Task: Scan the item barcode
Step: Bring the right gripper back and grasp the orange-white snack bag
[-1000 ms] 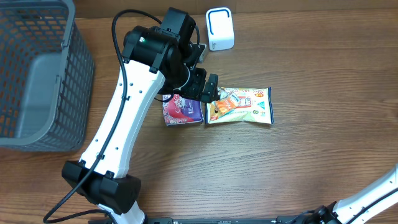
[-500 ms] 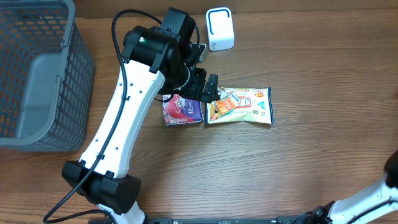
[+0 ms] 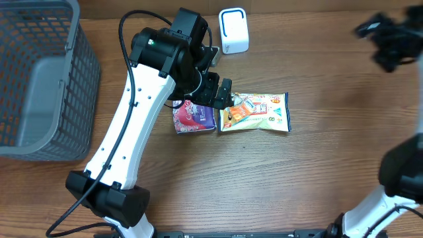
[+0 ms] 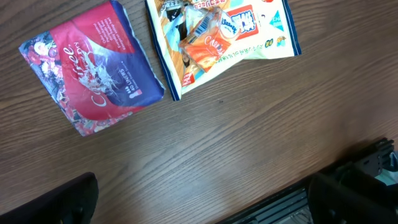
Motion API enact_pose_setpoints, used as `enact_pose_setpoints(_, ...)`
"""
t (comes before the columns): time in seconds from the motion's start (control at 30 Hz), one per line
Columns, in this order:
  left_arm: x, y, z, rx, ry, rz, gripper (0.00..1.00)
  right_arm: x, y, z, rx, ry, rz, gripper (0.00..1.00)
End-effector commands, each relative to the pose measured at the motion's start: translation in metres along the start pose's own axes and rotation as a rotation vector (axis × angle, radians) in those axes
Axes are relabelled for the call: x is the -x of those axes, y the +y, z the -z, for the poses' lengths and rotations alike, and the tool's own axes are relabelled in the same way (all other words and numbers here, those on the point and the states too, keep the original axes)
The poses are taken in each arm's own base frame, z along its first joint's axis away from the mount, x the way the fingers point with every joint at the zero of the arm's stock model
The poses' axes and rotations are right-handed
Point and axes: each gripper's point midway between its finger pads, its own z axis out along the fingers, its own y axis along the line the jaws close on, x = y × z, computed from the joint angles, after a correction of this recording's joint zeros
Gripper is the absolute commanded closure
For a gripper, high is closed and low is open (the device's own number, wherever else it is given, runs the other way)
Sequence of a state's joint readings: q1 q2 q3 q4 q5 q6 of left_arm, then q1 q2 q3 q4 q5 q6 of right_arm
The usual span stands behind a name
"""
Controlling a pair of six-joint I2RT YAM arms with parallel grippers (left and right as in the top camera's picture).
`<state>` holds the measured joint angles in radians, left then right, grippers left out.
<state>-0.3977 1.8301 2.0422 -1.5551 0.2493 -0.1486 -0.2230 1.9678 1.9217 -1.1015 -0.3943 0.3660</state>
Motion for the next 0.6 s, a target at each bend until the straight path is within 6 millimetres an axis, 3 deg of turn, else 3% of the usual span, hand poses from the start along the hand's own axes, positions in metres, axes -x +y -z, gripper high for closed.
enact_pose_setpoints(0.0,0.0,0.001,-0.002,0.007,0.005,-0.022,0.0,-0.046,0.037,-0.032,0.033,0.121,0.235,0.08)
enact_pose_setpoints(0.07,0.0,0.001,-0.002,0.006,0.005,-0.022,0.0,-0.084,0.059,-0.057,0.046,0.21,0.357,0.2)
enact_pose_setpoints(0.27,0.0,0.001,-0.002,0.006,0.005,-0.022,0.0,-0.155,0.09,-0.102,0.051,0.368,0.496,0.38)
enact_pose_setpoints(0.47,0.0,0.001,-0.002,0.007,0.005,-0.022,0.0,-0.213,0.092,-0.135,0.061,0.514,0.617,0.41)
enact_pose_setpoints(0.57,0.0,0.001,-0.002,0.006,0.005,-0.022,0.0,-0.233,0.091,-0.139,0.095,0.573,0.668,0.43)
